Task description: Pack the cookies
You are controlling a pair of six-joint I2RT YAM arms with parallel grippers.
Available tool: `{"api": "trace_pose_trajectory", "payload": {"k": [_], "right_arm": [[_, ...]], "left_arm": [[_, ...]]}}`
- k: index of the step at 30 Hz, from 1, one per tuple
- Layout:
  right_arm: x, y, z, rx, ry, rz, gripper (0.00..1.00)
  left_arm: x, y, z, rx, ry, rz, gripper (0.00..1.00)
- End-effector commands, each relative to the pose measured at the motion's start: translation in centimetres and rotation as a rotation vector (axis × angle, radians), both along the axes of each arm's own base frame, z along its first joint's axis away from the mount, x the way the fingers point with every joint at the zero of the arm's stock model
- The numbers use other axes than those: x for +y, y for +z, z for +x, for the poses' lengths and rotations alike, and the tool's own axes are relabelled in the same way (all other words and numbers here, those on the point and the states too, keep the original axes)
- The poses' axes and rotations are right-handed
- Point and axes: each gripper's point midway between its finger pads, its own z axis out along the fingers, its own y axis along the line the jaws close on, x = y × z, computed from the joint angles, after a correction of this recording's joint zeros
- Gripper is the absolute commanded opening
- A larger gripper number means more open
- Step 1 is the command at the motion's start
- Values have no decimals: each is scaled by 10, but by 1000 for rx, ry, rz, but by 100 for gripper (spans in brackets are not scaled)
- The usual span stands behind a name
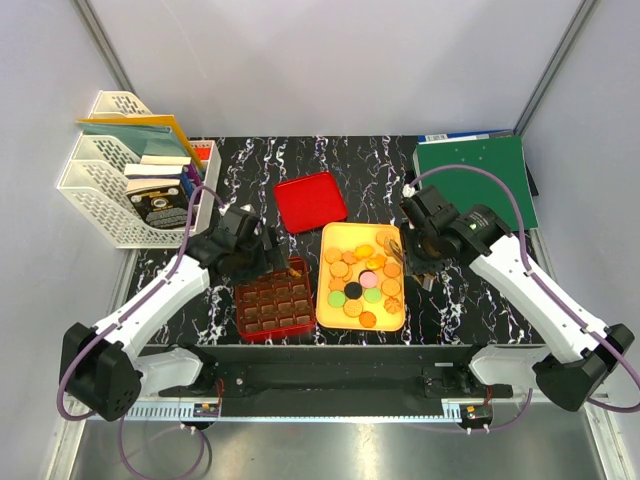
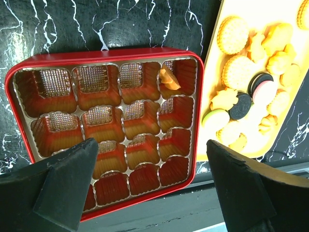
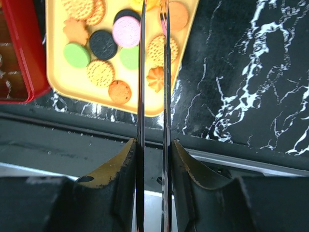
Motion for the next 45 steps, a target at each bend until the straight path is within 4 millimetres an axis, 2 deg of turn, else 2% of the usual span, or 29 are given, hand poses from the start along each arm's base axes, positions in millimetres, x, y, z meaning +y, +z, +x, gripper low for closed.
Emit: {"api": "trace_pose_trajectory", "payload": {"k": [1, 5, 8, 14, 19, 24, 31, 34, 38, 45], "right_arm": [[16, 22, -18, -9, 86, 68, 37], [18, 14, -29, 4, 128, 31, 39], [15, 1, -31, 17, 123, 2, 41], [17, -9, -18, -18, 92, -18, 43], [11, -14, -22, 0, 90, -39, 44], [-6, -21, -39, 52, 97, -90, 45], [-15, -5, -68, 106, 92, -36, 46], [-16, -5, -81, 156, 95, -42, 47], [-18, -9, -99, 216, 97, -73, 48], [-28, -22, -111, 265, 44, -136, 48]], "left_arm": [[3, 6, 1, -33, 11, 1, 99], [4, 4, -2, -28, 12, 4, 99], [5, 2, -4, -21, 13, 7, 99], [5, 3, -3, -20, 22, 3, 99], [10, 4, -2, -34, 38, 22, 99], [12, -1, -5, -19, 36, 36, 99], [12, -6, -6, -2, 33, 44, 99], [11, -8, -5, 5, 31, 42, 99], [9, -8, -5, 5, 28, 40, 99], [7, -15, -11, 13, 22, 31, 99]]}}
